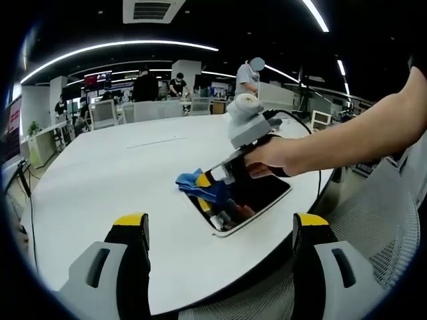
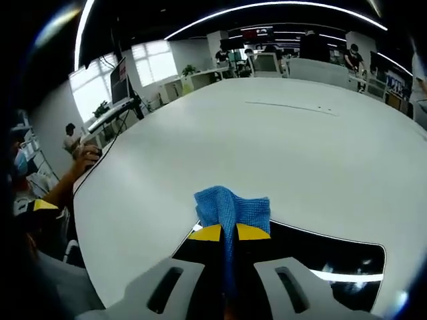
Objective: Wipe the mirror surface with the cleaning cloth until all visible marks leave the cleaned area.
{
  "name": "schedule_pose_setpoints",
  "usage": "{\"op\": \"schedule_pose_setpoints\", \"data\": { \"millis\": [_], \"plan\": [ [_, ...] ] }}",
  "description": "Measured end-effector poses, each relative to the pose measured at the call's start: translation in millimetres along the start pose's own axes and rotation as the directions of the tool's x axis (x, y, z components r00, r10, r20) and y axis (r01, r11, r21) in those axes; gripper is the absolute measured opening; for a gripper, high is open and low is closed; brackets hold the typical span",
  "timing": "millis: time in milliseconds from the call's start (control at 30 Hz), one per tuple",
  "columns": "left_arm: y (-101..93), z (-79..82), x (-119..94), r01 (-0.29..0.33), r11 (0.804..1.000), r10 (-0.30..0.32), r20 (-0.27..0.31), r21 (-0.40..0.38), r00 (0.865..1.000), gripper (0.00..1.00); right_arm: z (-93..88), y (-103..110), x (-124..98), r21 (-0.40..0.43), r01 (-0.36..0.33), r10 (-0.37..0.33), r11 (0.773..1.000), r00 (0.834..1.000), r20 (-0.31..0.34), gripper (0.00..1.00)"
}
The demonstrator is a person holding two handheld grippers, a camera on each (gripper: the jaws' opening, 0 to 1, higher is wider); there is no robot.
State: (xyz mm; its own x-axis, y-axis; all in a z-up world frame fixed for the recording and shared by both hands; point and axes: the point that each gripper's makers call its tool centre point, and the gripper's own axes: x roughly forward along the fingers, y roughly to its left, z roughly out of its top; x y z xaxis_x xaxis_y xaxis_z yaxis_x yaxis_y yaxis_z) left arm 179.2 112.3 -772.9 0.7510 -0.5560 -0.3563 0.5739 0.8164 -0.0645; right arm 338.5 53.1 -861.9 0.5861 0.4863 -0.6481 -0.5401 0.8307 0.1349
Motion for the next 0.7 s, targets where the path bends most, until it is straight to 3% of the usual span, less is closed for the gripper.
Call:
{"op": "schedule_pose_setpoints", "data": {
  "millis": [100, 700],
  "plan": [
    [0.0, -0.1, -0.1, 0.001, 1.0, -0.001, 0.0, 0.0, 1.0, 0.87, -0.5, 2.5, 0.4, -0.05, -0.001, 0.0, 0.999, 1.0, -0.013, 0.0],
    [0.1, 0.3, 0.0, 0.003, 1.0, -0.003, 0.004, 0.002, 1.0, 0.88, -16.1, 24.5, -12.4, -0.153, -0.092, 0.083, 0.984, 0.994, -0.066, 0.0]
  ]
}}
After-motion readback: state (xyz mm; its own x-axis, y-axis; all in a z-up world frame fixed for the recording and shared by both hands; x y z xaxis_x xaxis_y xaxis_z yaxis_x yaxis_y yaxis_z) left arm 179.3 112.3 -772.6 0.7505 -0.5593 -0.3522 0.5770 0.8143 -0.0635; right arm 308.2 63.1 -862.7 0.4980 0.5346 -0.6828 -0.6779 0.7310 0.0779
